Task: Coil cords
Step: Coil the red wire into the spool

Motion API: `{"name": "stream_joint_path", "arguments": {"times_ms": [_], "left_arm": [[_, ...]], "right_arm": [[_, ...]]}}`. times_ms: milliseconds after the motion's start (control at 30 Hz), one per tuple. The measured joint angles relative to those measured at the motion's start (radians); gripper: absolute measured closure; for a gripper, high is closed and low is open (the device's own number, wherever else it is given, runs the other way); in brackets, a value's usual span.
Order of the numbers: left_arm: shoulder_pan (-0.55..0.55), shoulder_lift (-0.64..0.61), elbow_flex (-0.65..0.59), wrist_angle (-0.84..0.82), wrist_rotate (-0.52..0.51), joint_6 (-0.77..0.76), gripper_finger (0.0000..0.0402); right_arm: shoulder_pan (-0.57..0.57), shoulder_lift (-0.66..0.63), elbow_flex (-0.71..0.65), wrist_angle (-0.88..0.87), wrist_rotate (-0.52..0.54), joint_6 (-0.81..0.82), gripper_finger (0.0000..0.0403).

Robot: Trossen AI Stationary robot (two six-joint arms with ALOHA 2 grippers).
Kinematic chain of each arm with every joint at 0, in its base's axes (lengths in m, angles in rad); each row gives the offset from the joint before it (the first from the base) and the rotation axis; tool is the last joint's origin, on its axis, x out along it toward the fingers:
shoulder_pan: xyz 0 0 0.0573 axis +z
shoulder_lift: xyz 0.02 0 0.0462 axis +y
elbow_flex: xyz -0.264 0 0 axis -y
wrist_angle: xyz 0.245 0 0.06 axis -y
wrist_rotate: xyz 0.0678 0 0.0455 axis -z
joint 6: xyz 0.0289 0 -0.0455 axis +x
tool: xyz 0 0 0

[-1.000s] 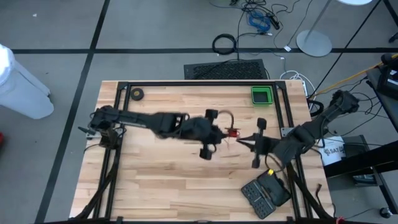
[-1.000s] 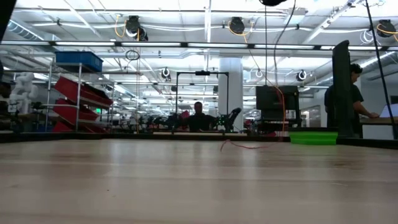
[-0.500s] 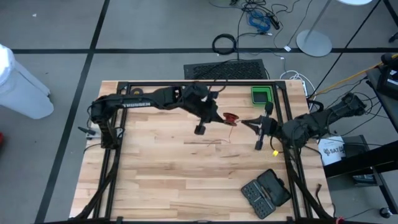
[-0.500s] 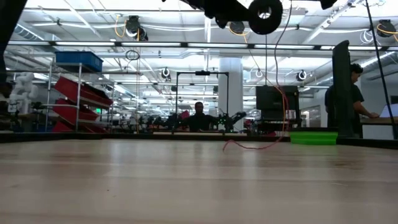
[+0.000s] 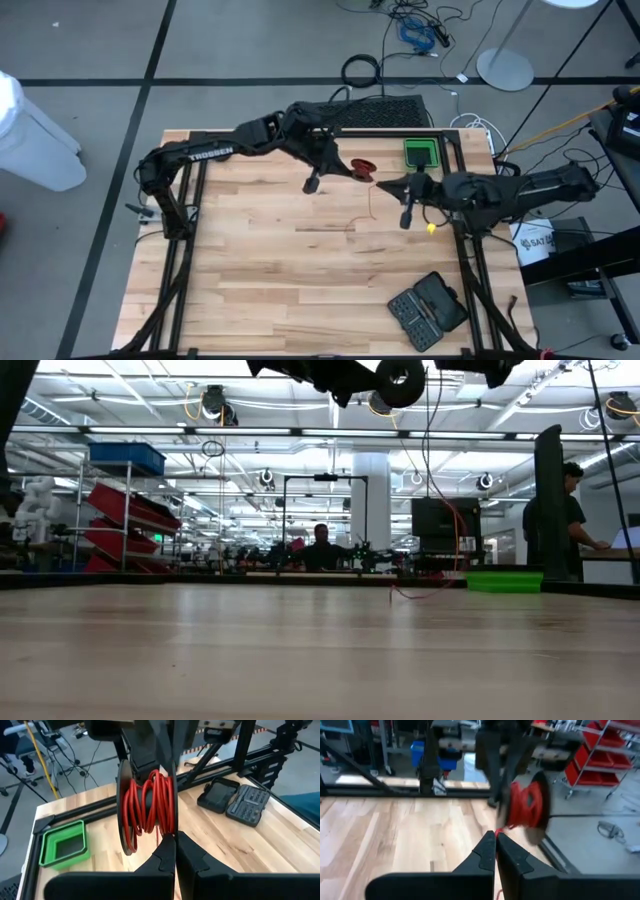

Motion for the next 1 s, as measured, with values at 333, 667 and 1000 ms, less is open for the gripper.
{"name": "stream_joint_path", "arguments": {"times_ms": [333, 667, 1000], "left_arm": [[-0.001, -0.037, 0.0, -0.013, 0.059, -0.104, 0.04], [-0.004, -0.059, -0.063, -0.056, -0.032, -0.199, 0.04], [0.023, -0.194, -0.418, 0.189, -0.033, -0.292, 0.04]], "right_arm": [[-0.074, 0.13, 0.0, -0.002, -0.147, 0.045, 0.0403], [-0.12, 0.188, 0.0, -0.029, -0.273, 0.032, 0.0403], [-0.118, 0.188, -0.002, -0.16, -0.274, 0.125, 0.0403]]}}
